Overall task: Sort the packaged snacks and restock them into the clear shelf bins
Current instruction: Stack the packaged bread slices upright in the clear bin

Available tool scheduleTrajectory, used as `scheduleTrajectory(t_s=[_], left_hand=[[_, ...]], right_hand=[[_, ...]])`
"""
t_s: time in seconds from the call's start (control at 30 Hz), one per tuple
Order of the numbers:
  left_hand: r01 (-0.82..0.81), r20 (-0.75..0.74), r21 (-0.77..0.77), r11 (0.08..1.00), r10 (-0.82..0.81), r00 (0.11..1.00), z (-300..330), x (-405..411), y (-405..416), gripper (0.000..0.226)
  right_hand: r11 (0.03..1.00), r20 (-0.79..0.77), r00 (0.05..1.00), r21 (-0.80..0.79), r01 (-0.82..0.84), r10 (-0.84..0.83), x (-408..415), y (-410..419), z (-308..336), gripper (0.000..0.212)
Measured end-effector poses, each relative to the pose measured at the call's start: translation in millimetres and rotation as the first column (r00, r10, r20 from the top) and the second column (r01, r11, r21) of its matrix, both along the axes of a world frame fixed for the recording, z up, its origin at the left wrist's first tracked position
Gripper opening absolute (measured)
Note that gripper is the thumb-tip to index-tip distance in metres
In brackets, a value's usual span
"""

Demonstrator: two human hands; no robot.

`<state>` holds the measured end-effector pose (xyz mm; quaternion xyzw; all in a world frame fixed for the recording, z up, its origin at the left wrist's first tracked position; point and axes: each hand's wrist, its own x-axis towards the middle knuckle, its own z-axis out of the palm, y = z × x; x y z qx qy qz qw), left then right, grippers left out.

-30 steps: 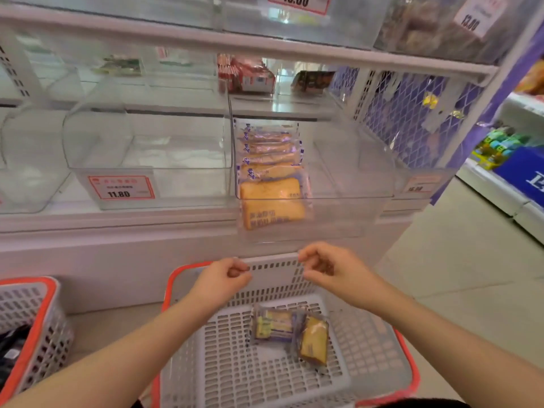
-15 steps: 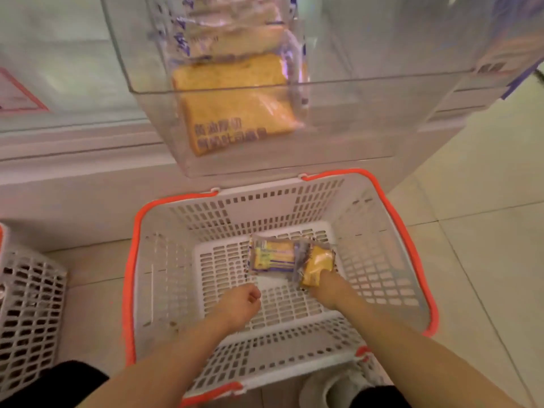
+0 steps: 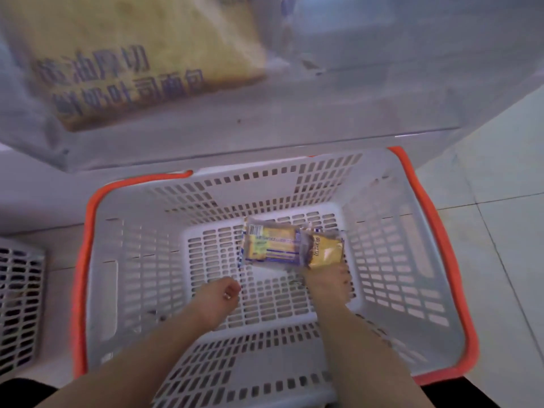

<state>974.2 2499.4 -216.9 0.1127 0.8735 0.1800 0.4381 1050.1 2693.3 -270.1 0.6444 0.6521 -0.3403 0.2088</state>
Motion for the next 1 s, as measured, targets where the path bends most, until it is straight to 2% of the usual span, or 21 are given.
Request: scheduleTrajectory(t_s=[0.07,0.13,0.17,0.2,0.27,0.3,0.37,0.4,0.43,0.47,0.57,0.6,0.67,0.7,0.73,0.77,0.83,0.87,0.93,0.97,1.0], left_hand=[[-0.074,0.032,0.028,0.997,0.074,0.997,1,5,3,0.019],[-0.180,0.057,0.080,0.980,0.176,0.983,5,8,8,0.016],[-0.255,0.086,0.118,0.960,0.246,0.965,8,9,13,0.013],[-0.344,0.136,0.159,0.925,0.325,0.936,13,9,18,0.011],[-0.540,0.275,0.244,0.805,0.477,0.835,27,5,28,0.019],[-0.636,0.366,0.286,0.716,0.532,0.764,38,2,33,0.029],[-0.782,0.553,0.353,0.514,0.559,0.618,59,-8,38,0.048],[-0.814,0.602,0.367,0.451,0.551,0.577,71,-13,39,0.052],[-0.811,0.602,0.383,0.443,0.546,0.582,84,-17,39,0.051],[-0.769,0.544,0.410,0.490,0.546,0.638,95,-18,37,0.045],[-0.527,0.200,0.491,0.694,0.499,0.844,119,-10,28,0.020],[-0.475,0.119,0.522,0.709,0.491,0.863,123,-6,24,0.016],[-0.439,0.044,0.619,0.651,0.530,0.847,133,1,14,0.009],[-0.445,0.050,0.667,0.597,0.560,0.827,139,3,9,0.006],[-0.469,0.084,0.704,0.533,0.592,0.801,146,4,6,0.003],[-0.492,0.126,0.733,0.470,0.616,0.777,154,4,2,0.001],[-0.497,0.168,0.778,0.384,0.635,0.754,166,4,-5,0.004],[-0.482,0.170,0.797,0.363,0.632,0.756,171,4,-9,0.005],[-0.448,0.163,0.830,0.331,0.625,0.764,182,3,-14,0.004],[-0.431,0.162,0.849,0.306,0.625,0.764,188,3,-16,0.002],[-0.413,0.167,0.870,0.270,0.625,0.762,196,3,-17,0.001]], right_hand=[[0.992,-0.101,0.991,-0.105,0.076,-0.087,-3,5,9,0.088],[0.934,-0.237,0.946,-0.329,0.137,-0.222,-7,10,20,0.052],[0.906,-0.279,0.927,-0.406,0.121,-0.249,-9,11,28,0.041],[0.908,-0.329,0.927,-0.419,0.028,-0.180,-10,12,40,0.039],[0.932,-0.459,0.872,-0.215,-0.292,0.167,-7,9,58,0.054],[0.887,-0.430,0.809,-0.040,-0.461,0.401,-3,8,68,0.067],[0.661,-0.239,0.617,0.278,-0.697,0.750,5,5,91,0.079],[0.543,-0.172,0.520,0.378,-0.750,0.837,7,3,104,0.080],[0.454,-0.136,0.443,0.447,-0.771,0.886,7,2,116,0.081],[0.395,-0.122,0.386,0.484,-0.781,0.914,8,0,127,0.082],[0.302,-0.114,0.286,0.525,-0.796,0.951,9,-16,153,0.086],[0.284,-0.111,0.268,0.547,-0.788,0.957,9,-23,160,0.088],[0.282,-0.128,0.259,0.618,-0.734,0.957,9,-37,174,0.094],[0.320,-0.170,0.278,0.644,-0.695,0.945,9,-41,181,0.100],[0.409,-0.253,0.325,0.646,-0.644,0.911,10,-44,189,0.107],[0.547,-0.382,0.391,0.605,-0.579,0.837,10,-45,198,0.115],[0.865,-0.731,0.480,0.319,-0.388,0.485,10,-46,216,0.115],[0.956,-0.858,0.465,0.092,-0.277,0.217,11,-46,224,0.102],[0.935,-0.884,0.404,-0.319,-0.152,-0.236,12,-47,238,0.049],[0.908,-0.862,0.389,-0.400,-0.124,-0.327,13,-46,245,0.024],[0.917,-0.867,0.386,-0.383,-0.112,-0.315,14,-45,252,0.011]])
